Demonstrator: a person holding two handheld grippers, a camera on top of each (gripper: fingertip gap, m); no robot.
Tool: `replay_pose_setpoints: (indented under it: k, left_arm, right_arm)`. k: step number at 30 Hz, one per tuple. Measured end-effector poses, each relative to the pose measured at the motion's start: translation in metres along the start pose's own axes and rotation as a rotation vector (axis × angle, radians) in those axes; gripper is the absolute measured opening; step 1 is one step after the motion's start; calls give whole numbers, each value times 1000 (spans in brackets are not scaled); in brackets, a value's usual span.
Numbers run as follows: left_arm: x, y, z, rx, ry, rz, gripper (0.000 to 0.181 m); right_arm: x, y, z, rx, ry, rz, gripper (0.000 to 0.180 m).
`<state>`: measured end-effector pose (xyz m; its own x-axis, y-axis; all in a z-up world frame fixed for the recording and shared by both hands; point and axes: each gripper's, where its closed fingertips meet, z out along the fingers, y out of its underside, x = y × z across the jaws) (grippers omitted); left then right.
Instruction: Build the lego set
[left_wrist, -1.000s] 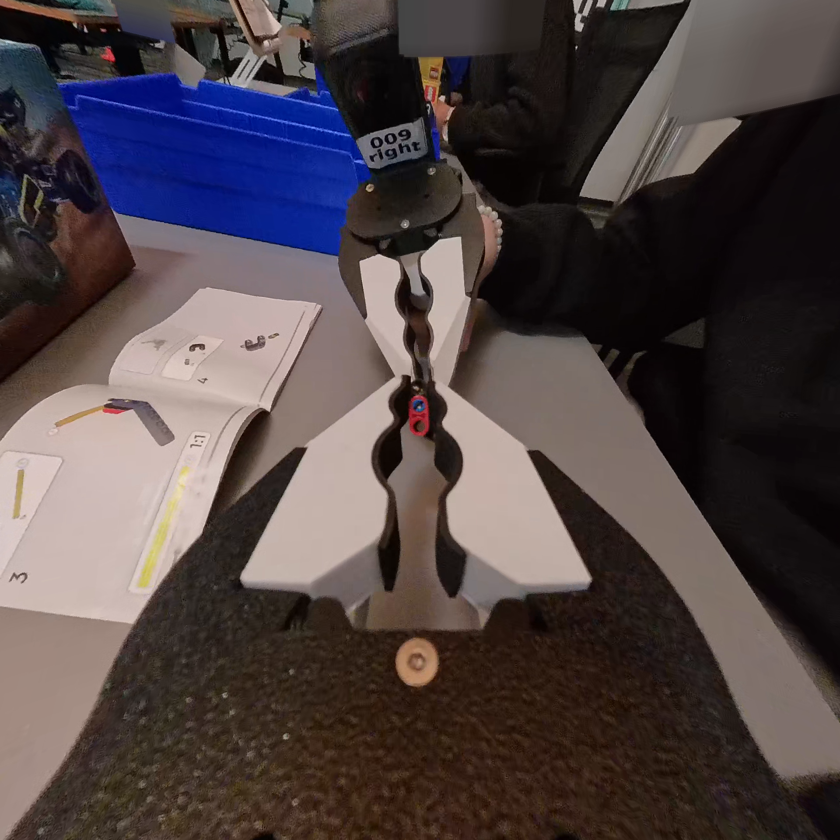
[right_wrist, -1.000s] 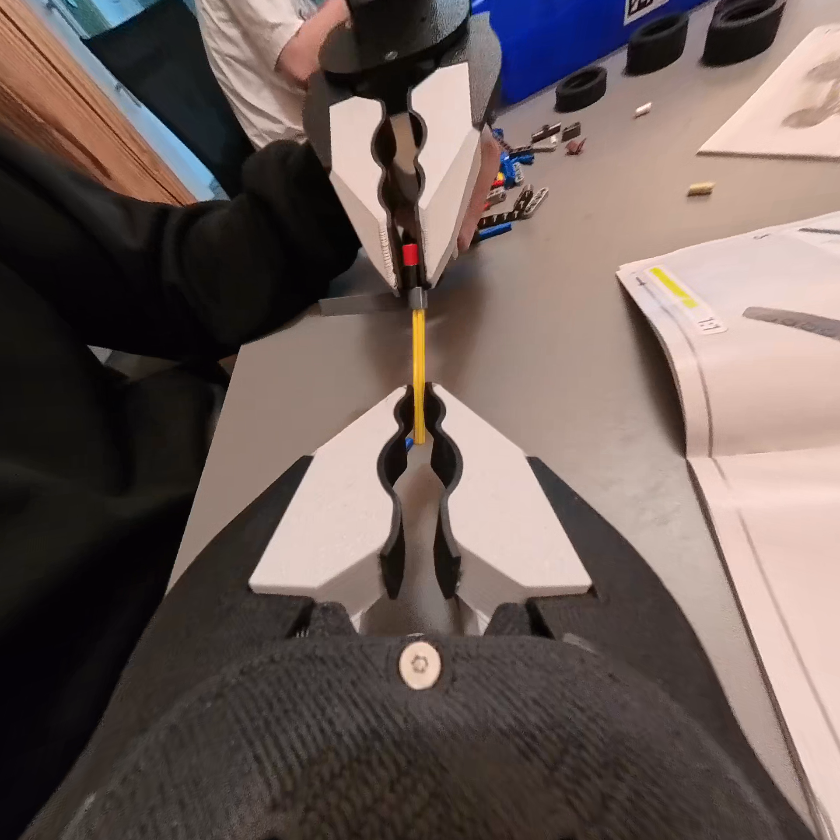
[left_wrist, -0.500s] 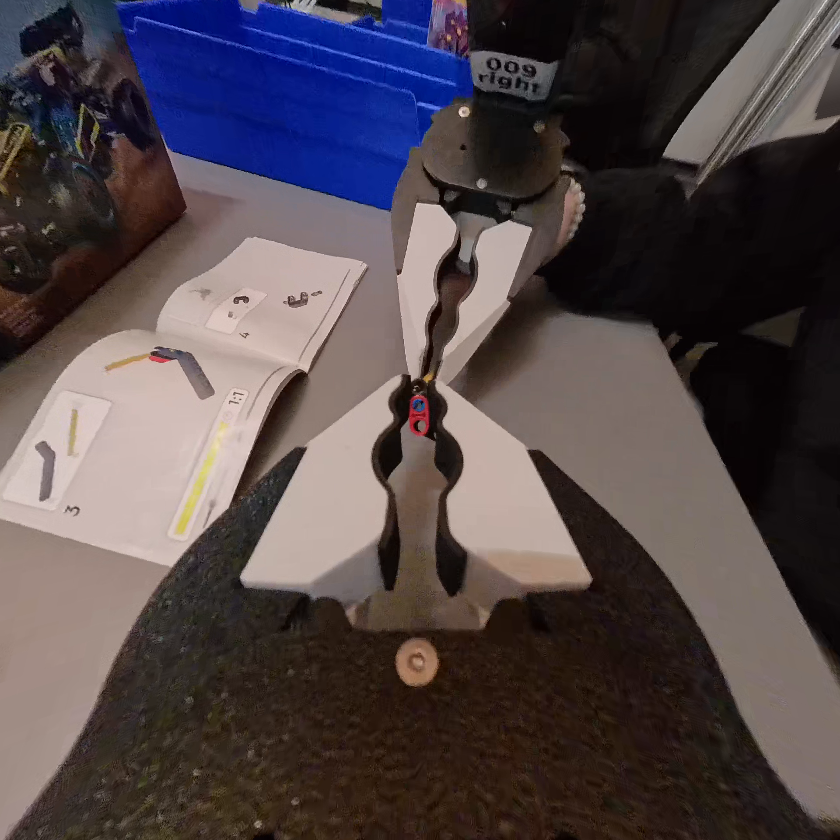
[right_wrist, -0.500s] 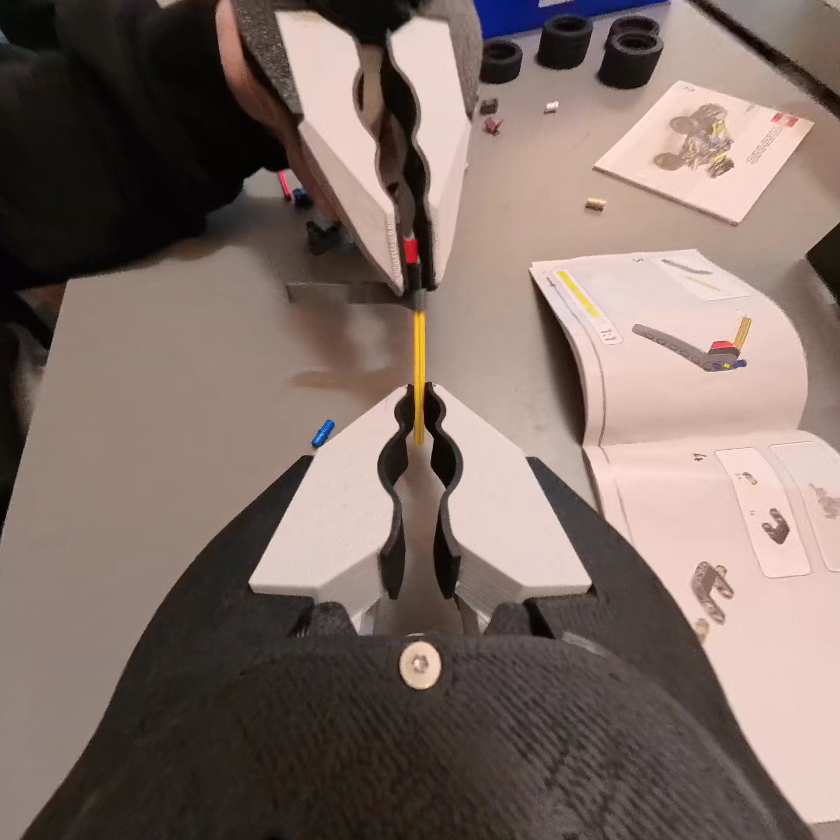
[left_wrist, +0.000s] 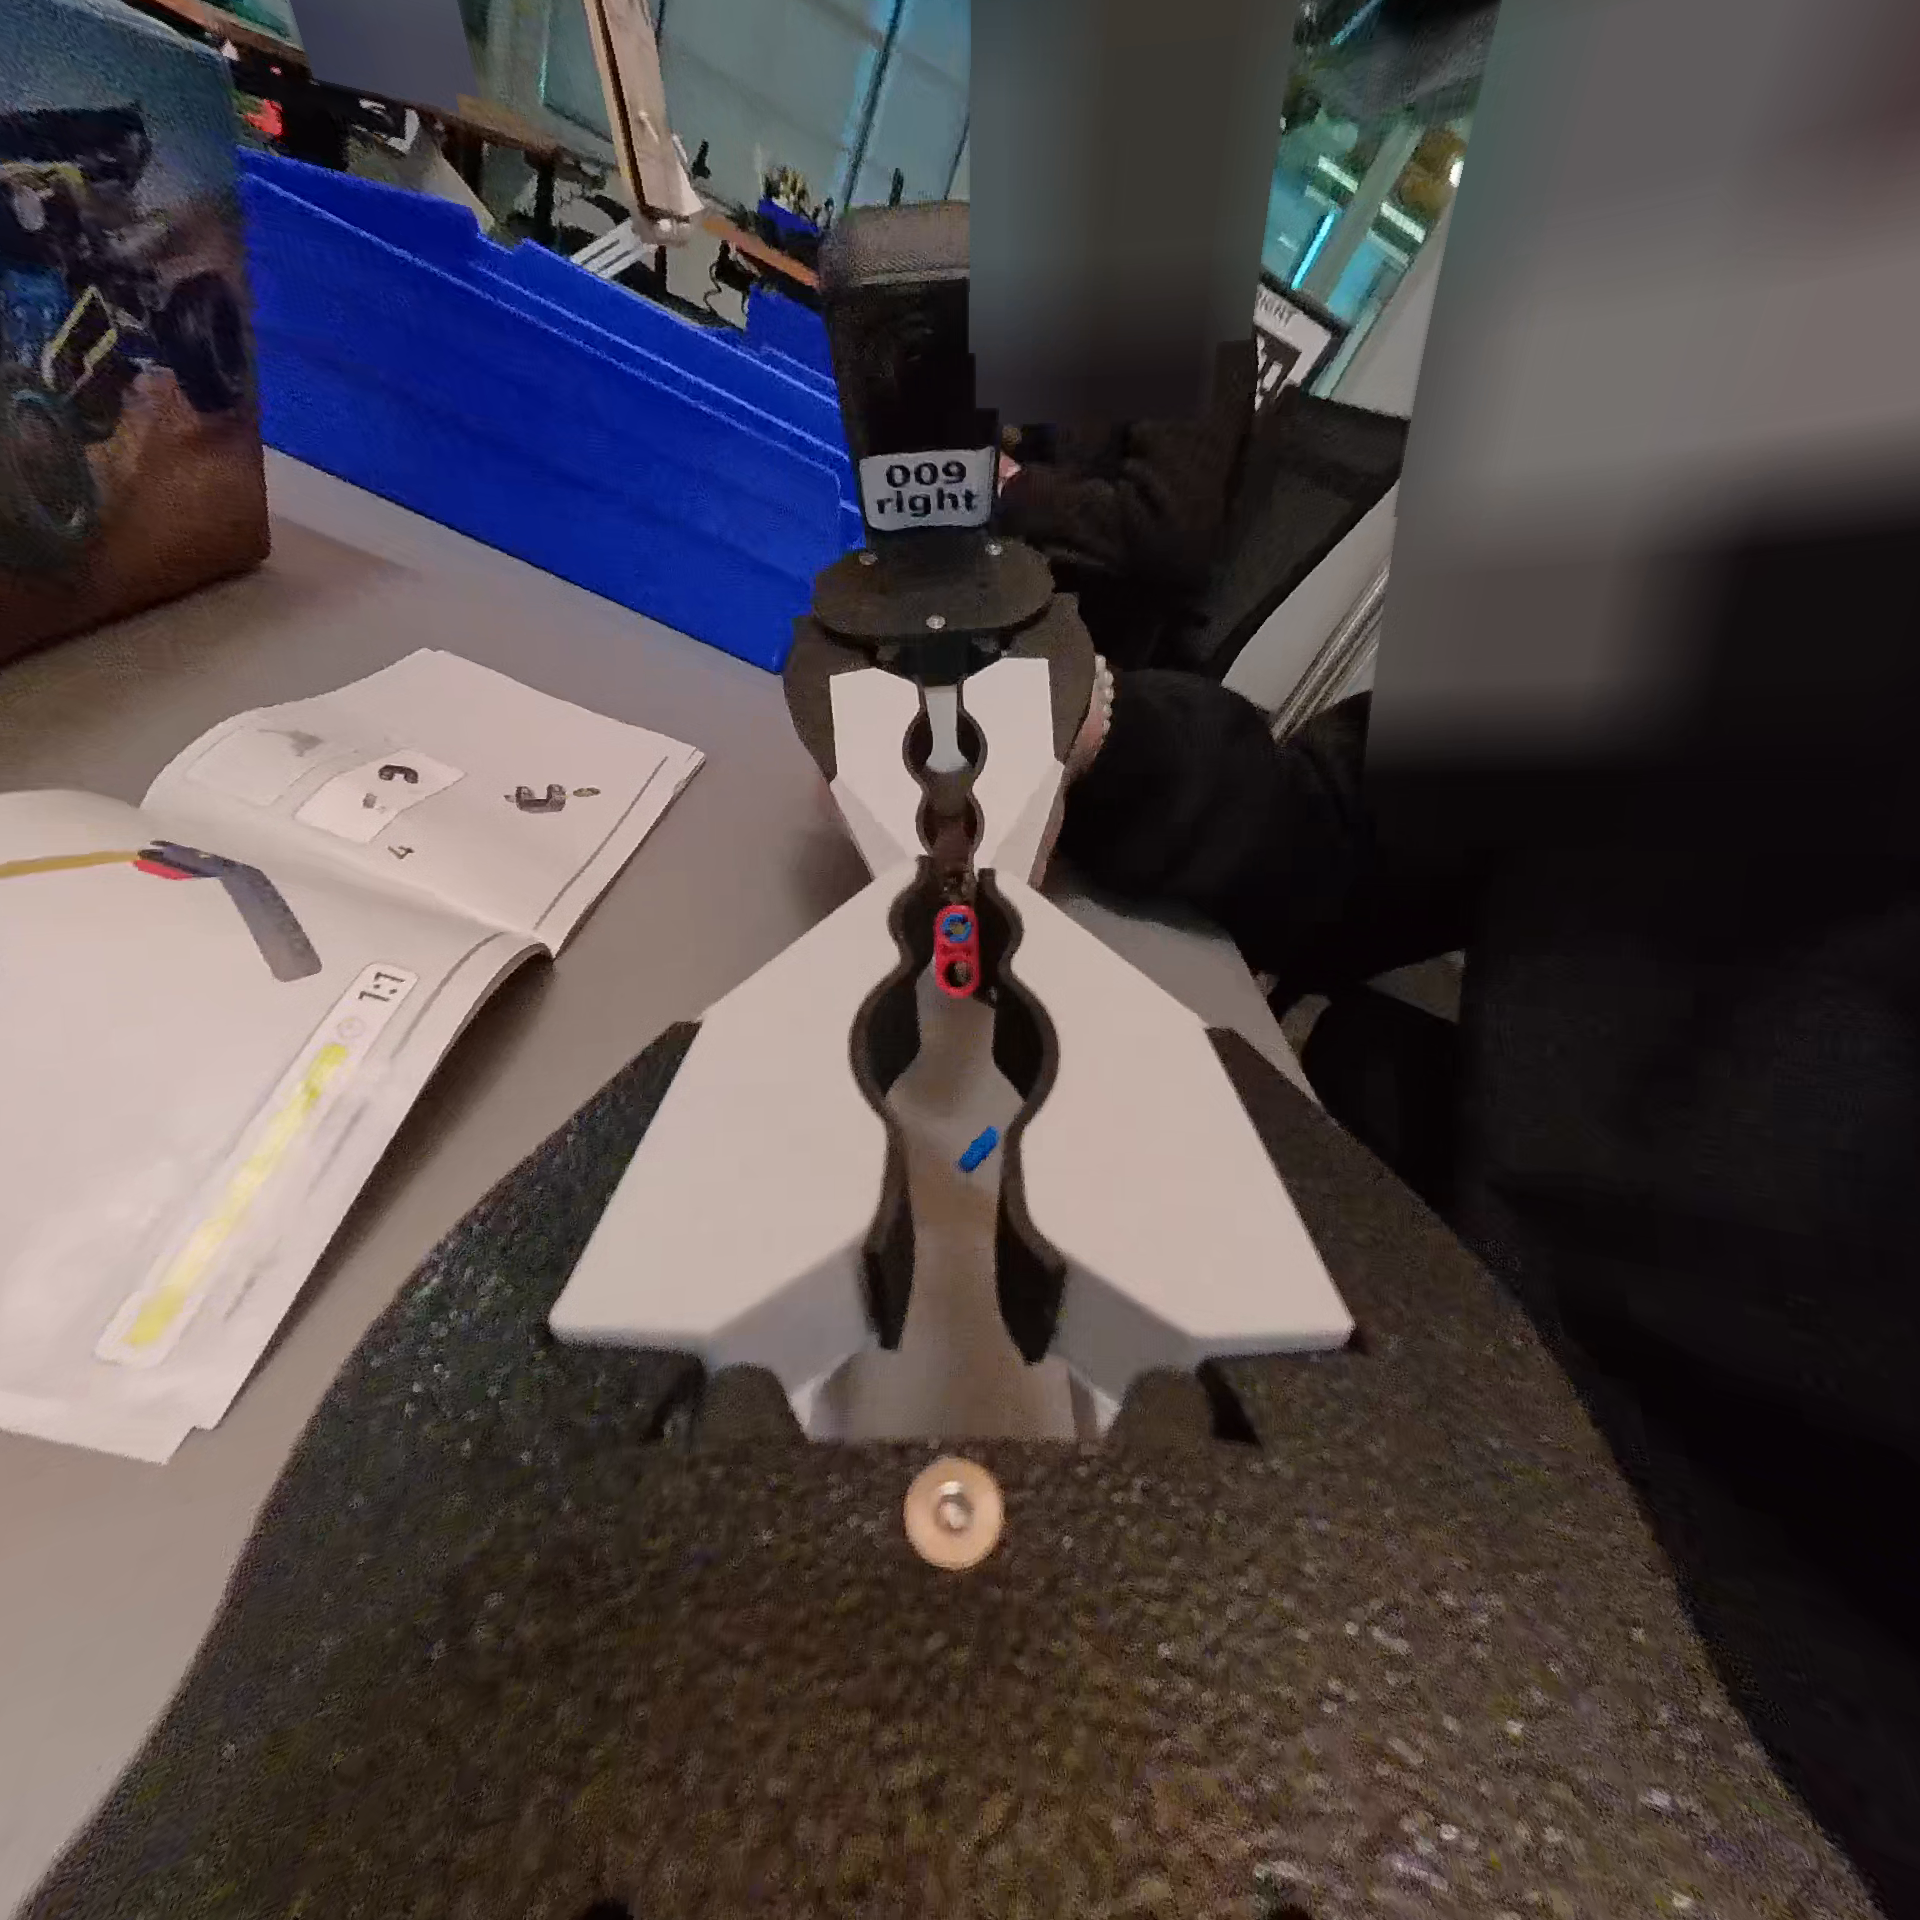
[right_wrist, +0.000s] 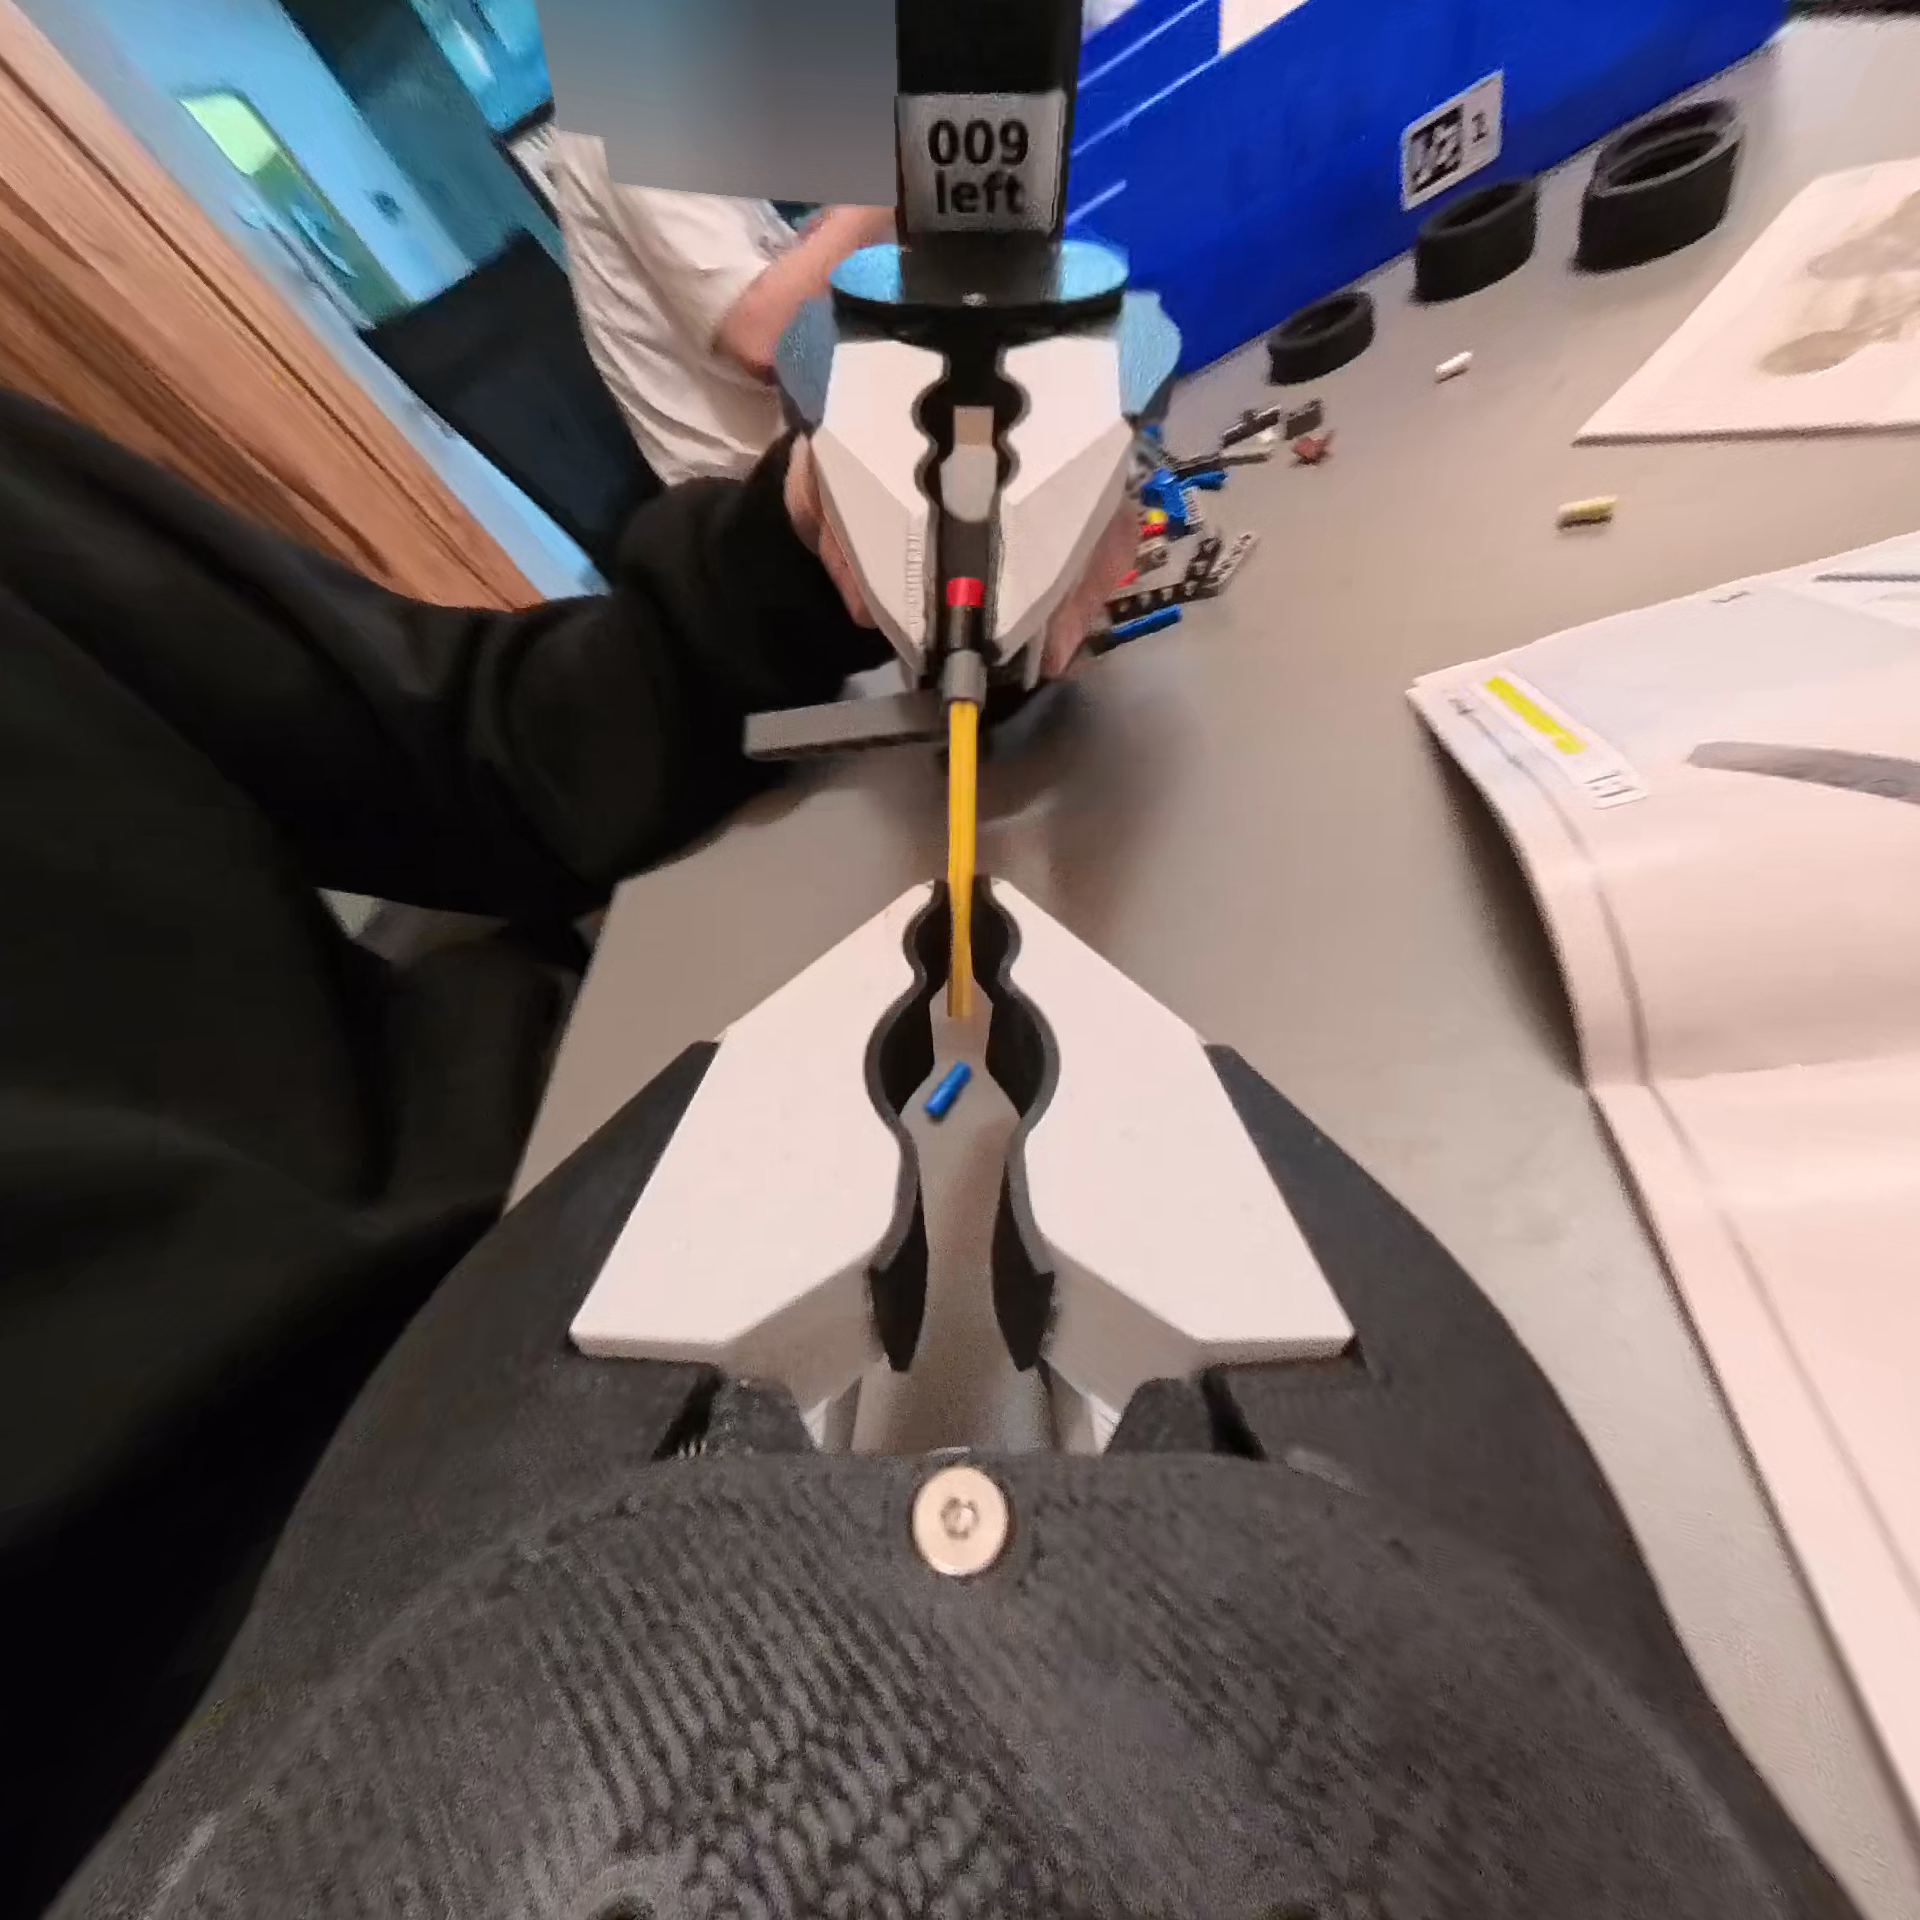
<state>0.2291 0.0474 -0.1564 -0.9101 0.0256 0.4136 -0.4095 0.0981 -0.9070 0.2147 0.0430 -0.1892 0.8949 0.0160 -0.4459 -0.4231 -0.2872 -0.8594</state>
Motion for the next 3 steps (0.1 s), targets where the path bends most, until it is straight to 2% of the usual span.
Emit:
replay_pose_setpoints:
  k: [1, 3]
  left_arm:
    - [0, 4, 0, -33, -14, 35, 6]
    - [-5, 13, -1, -109, -62, 50, 6]
  right_arm:
    - [-2, 3, 1, -15, -17, 16, 2]
    - [4, 11, 3, -76, 36, -4, 2]
